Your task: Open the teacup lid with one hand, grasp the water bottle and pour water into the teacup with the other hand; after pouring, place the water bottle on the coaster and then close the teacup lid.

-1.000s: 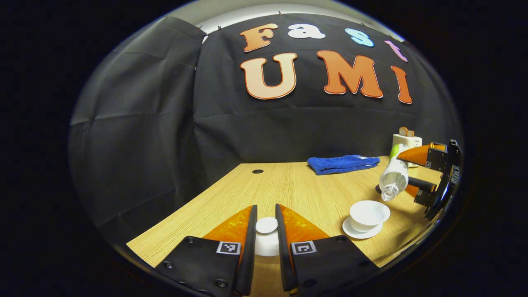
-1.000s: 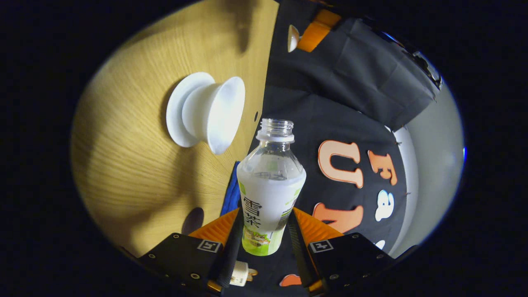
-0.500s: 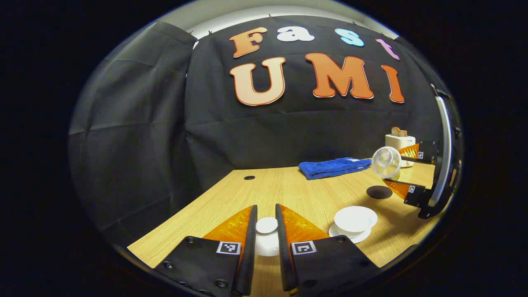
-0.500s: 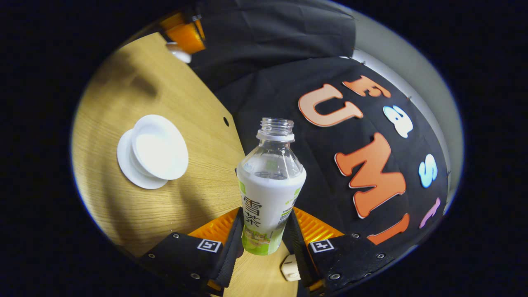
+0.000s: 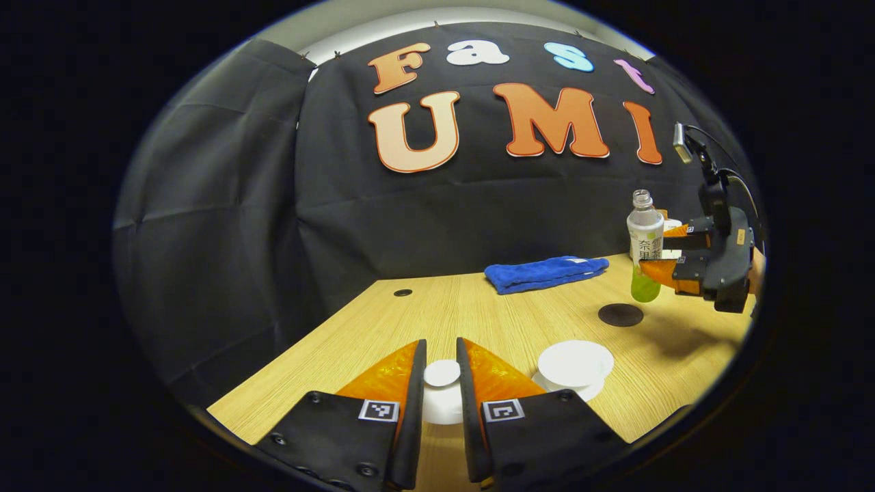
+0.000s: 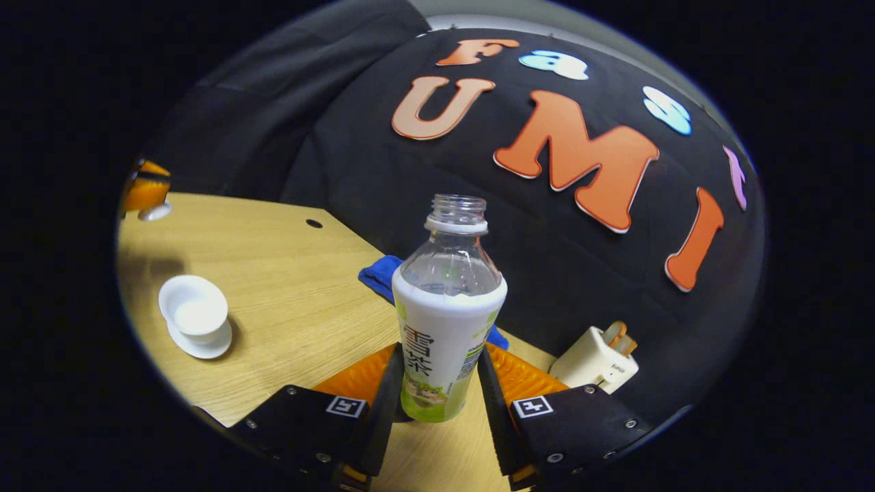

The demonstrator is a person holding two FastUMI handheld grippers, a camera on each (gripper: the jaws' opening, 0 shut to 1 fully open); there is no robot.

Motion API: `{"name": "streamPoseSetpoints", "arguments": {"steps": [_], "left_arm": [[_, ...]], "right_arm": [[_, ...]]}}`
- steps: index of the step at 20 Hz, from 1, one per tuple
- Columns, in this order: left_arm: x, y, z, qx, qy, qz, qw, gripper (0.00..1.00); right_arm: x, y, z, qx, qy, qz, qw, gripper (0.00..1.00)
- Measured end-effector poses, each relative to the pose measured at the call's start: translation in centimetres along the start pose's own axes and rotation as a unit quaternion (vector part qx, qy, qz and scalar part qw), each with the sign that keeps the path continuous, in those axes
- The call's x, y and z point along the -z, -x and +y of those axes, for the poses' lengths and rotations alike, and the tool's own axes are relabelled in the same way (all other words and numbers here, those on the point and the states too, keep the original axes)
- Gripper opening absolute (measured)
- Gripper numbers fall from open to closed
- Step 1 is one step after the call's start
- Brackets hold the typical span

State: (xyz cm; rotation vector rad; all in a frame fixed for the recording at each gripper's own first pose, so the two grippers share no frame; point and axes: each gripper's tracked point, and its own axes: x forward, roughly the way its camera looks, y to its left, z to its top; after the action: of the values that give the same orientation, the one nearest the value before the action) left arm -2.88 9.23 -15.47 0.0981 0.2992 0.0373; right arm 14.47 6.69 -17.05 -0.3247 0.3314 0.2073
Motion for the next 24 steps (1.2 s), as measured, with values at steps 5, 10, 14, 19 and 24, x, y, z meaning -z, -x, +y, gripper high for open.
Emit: {"name": "streamPoseSetpoints", "arguments": {"steps": [5,10,14,19,24], "left_arm": [[-0.2,-0.1,-0.5,0.004,0.0,0.0,1.0,0.27],[-0.4,-0.2,-1.3,0.014,0.002,-0.003,1.0,0.3],[-0.5,-0.3,-2.1,0.024,0.009,-0.003,1.0,0.31],[-0.6,-0.8,-4.4,0.052,0.026,-0.001,0.998,0.27],[-2.3,-2.1,-8.8,0.1,0.049,-0.014,0.994,0.3]], "right_arm": [[1.6,-1.2,-0.1,-0.034,-0.124,0.022,0.991,0.64],[2.4,-2.0,0.1,-0.05,-0.167,0.033,0.984,0.64],[2.9,-2.3,0.4,-0.061,-0.184,0.043,0.98,0.64],[3.1,-2.9,-0.1,-0.048,-0.207,0.044,0.976,0.63],[3.7,-3.4,-0.3,-0.051,-0.221,0.054,0.973,0.71]]}}
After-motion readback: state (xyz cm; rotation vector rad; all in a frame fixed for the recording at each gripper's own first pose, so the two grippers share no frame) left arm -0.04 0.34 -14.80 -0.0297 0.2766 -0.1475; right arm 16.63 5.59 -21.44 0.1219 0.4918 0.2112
